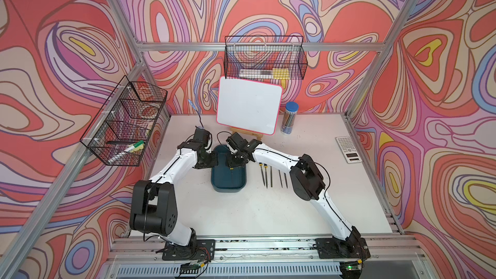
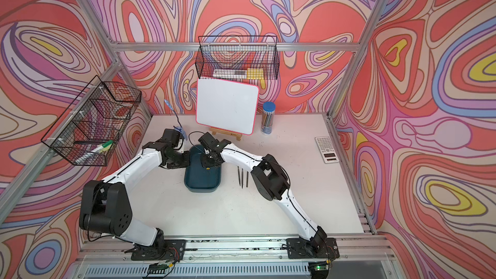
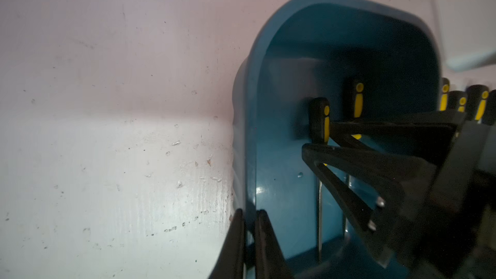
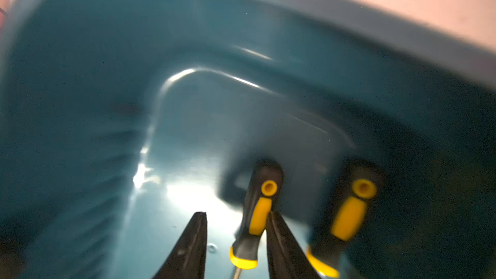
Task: Take the file tool out of the storage box
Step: Pick up the file tool from the storage box.
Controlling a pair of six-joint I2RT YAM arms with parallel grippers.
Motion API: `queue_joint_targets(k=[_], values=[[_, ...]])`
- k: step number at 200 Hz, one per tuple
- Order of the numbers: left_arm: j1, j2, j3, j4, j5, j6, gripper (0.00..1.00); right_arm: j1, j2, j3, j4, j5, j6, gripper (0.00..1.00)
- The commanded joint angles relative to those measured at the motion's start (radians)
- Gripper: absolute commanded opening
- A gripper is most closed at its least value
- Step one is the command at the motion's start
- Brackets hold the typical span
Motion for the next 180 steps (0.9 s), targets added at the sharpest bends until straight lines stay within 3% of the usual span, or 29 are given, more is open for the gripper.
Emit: queue_joint_targets(k=[1,134,180], values=[[-0.008,0.02,-0.021,0.045,0.049,-0.013,0.0,0.017,0.046,0.006,-0.021,-0.056,0.01,0.38],[-0.008,0.053,-0.054,0.078,0.062,-0.025,0.0,0.017,-0.084,-0.046,-0.009,0.142,-0.035,0.43],[-0.008,0.049,-0.054,0.078,0.06,-0.024,0.0,0.017,-0.041,-0.027,-0.05,0.121,-0.023,0.43]])
